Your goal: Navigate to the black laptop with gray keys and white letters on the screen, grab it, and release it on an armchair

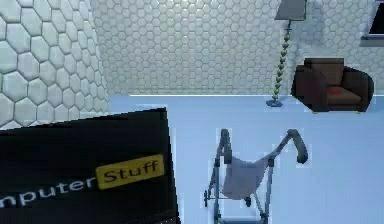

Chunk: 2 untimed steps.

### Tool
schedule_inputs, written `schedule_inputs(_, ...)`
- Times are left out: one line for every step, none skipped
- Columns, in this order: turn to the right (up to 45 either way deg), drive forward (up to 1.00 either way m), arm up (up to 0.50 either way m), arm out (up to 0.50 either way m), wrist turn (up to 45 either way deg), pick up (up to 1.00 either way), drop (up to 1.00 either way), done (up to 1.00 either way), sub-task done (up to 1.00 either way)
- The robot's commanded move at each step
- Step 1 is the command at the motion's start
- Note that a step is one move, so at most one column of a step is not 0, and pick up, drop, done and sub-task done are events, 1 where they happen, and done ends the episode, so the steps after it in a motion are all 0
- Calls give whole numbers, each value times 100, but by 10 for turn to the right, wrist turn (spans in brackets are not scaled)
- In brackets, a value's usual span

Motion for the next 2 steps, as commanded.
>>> schedule_inputs(450,0,0,0,0,0,0,0,0)
schedule_inputs(150,0,0,0,0,0,0,0,0)
